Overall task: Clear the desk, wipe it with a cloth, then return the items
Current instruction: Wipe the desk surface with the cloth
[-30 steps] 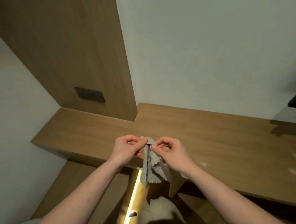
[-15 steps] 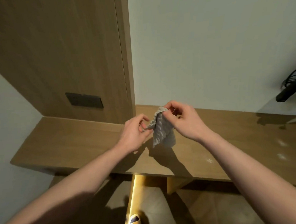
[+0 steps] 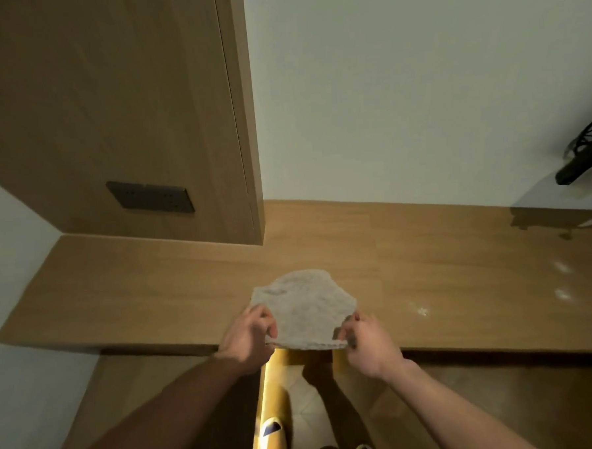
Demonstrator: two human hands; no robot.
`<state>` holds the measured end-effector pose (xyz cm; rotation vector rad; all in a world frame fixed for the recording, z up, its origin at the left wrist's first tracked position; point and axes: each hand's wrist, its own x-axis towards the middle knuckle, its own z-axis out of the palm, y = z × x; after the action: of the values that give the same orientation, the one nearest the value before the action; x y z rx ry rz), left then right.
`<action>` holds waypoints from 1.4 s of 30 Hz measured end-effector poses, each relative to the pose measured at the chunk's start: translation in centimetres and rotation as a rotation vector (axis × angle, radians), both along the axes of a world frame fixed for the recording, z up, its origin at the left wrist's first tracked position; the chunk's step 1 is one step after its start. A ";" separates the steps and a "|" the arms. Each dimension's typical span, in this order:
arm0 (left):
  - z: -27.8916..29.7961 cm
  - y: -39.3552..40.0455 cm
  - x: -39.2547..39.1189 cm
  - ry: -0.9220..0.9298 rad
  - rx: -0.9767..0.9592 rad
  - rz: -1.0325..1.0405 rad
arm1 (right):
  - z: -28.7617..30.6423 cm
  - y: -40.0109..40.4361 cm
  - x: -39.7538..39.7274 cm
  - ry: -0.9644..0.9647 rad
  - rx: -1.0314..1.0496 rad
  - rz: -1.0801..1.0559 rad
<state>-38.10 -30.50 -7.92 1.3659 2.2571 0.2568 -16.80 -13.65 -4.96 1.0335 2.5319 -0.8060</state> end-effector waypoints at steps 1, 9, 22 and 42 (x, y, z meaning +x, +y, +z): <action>-1.0 -0.3 -0.2 -0.009 -0.091 -0.023 | -1.2 -0.5 -0.1 -0.060 -0.063 -0.001; -6.4 -2.5 -3.4 -0.014 -0.186 0.011 | -10.1 -4.8 -7.8 -0.004 -0.073 0.055; -12.0 2.6 -2.8 0.097 -0.220 -0.079 | -14.3 -0.8 1.5 -0.133 0.208 0.042; -10.9 12.9 7.3 0.099 -0.218 -0.063 | -14.2 13.3 14.0 -0.132 0.182 0.021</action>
<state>-30.84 -17.61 -18.78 1.3562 2.2404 -0.0786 -2.76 -0.32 -19.19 1.0754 2.5342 -0.4909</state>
